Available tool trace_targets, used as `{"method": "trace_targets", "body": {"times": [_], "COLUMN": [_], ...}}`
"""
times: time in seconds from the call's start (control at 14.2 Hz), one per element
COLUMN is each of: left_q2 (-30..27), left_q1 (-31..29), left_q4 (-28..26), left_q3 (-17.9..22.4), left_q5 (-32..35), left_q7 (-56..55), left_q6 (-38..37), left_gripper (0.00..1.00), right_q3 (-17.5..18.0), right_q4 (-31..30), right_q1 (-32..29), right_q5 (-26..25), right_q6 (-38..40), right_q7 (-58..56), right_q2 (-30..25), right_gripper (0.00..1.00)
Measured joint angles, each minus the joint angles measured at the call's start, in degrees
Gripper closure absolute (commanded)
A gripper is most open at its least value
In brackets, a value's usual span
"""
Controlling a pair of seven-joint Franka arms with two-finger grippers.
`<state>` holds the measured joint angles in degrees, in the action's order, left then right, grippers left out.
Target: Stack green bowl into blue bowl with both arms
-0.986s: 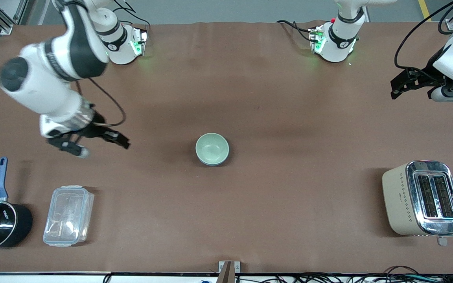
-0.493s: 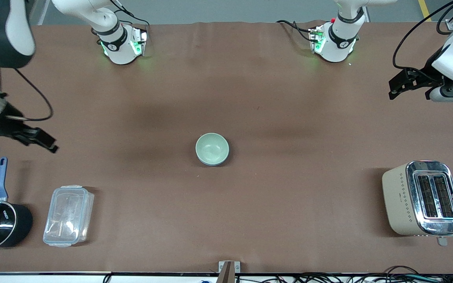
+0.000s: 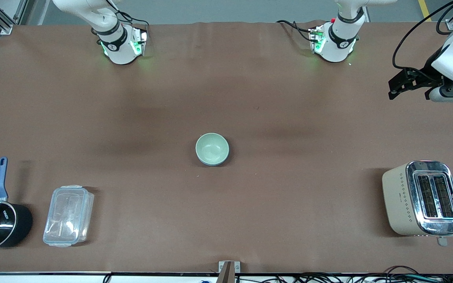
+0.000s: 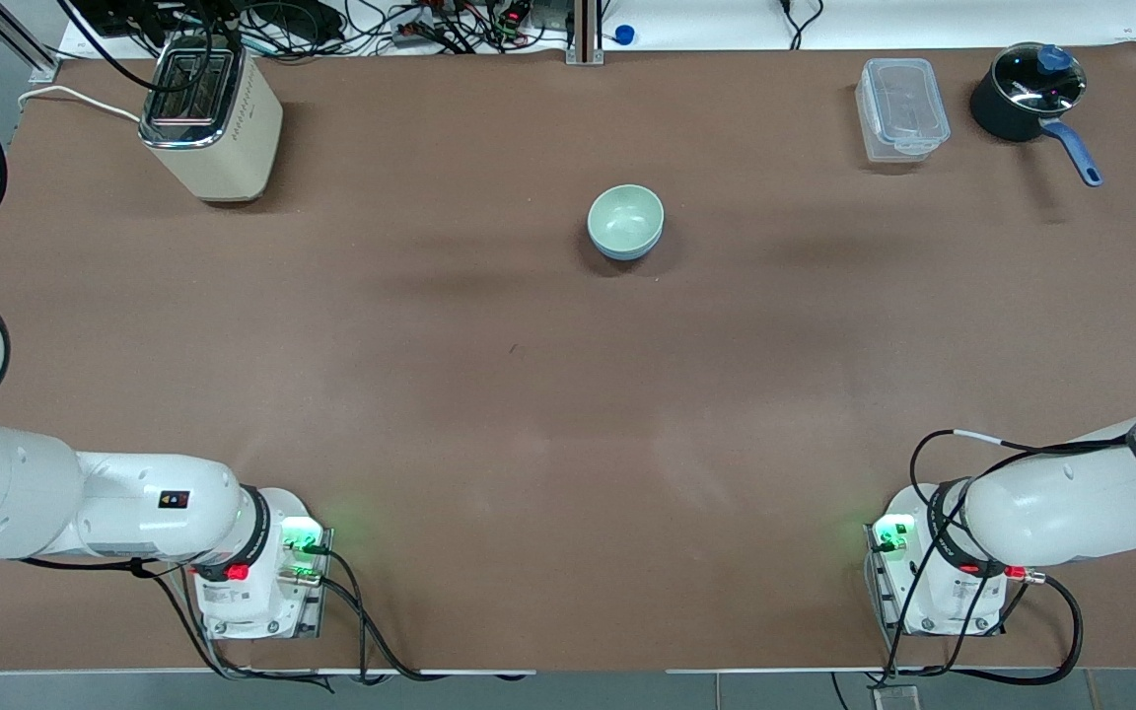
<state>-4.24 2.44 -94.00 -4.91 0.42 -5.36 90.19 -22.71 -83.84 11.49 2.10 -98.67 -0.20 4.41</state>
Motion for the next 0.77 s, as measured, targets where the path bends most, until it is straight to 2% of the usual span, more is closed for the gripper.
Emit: {"method": "trace_targets", "body": {"times": [0.28,0.56,0.7,0.77], "left_q2": [0.0,0.0,0.0,0.0], "left_q1": [-0.1,-0.2,-0.2,-0.2], "left_q4": [0.4,0.6,0.8,0.8], "left_q3": [0.1,0.2,0.2,0.2], "left_q5": [0.0,0.0,0.0,0.0], "left_q7": [0.2,0.5,0.5,0.5], "left_q6": [0.0,0.0,0.0,0.0], "left_gripper": [0.0,0.0,0.0,0.0], "right_q3": [0.0,1.1,2.9,5.4], "right_q4": [5.0,6.1,6.0,6.0], "right_q1": [-1.9,-1.8,-2.7,-4.6], "right_q5": [0.0,0.0,0.0,0.0], "right_q6": [8.2,13.6,15.5,16.4], "right_q7": [-3.2,-3.2,-3.2,-3.2], "right_q2": [0.0,0.3,0.8,0.8], "right_gripper": [0.0,0.0,0.0,0.0]}}
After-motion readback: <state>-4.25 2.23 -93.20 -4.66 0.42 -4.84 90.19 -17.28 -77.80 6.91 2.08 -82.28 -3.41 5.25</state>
